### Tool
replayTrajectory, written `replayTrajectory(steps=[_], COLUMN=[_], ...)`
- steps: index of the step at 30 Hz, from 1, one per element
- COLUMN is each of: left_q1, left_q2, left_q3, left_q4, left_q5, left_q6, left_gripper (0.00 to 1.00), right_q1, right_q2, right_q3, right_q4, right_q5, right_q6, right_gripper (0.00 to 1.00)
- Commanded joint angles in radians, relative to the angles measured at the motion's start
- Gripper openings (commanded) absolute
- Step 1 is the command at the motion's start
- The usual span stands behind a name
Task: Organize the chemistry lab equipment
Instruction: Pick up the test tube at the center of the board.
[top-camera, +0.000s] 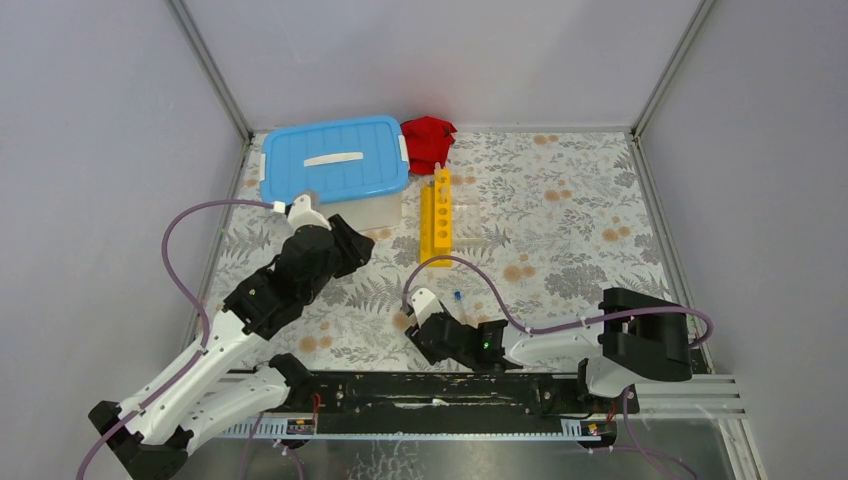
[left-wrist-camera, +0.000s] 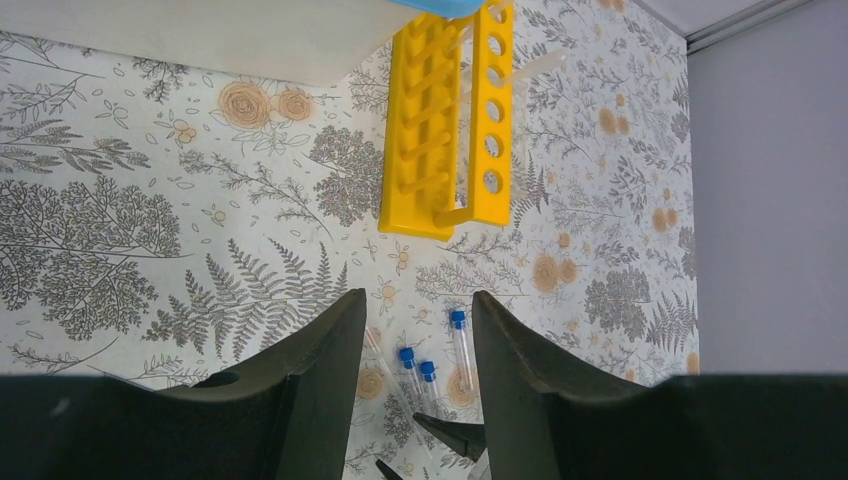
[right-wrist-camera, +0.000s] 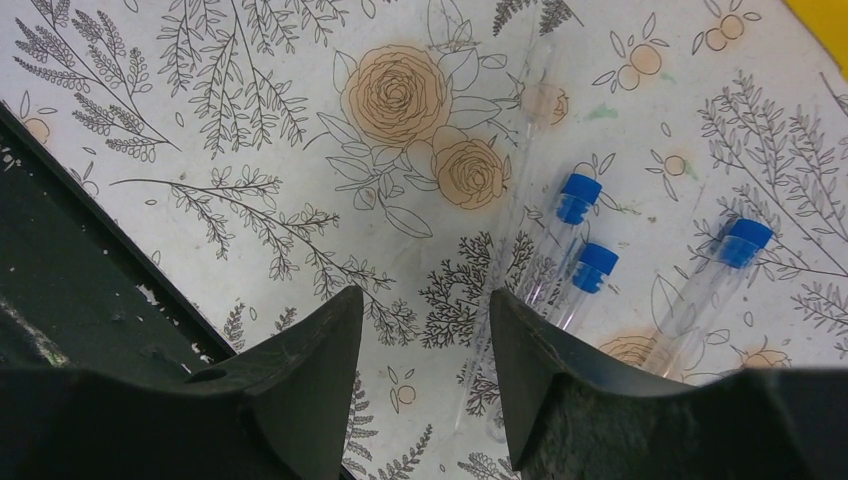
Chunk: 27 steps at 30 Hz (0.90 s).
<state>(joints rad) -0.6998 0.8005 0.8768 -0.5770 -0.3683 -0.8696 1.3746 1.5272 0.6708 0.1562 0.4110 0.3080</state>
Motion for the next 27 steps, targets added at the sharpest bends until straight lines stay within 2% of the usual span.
replayTrajectory(steps=[1,27], left_q1=[-0.004,-0.003], left_q2=[-0.011,0.004], left_q3=[-0.021,-0.031], left_q4=[0.008,0.025], left_q5=[-0.001,-0.009], left_q6=[-0.02,-0.006], left_gripper=[0.51,0.51], right_q1=[0.001,-0.059], right_q2=[0.021,0.025], right_q3=[0.044,0.024], right_q4=[0.052,0.09], right_q5=[-0.009,-0.044], right_q6=[0.017,0.011], right_gripper=[0.56,0.52])
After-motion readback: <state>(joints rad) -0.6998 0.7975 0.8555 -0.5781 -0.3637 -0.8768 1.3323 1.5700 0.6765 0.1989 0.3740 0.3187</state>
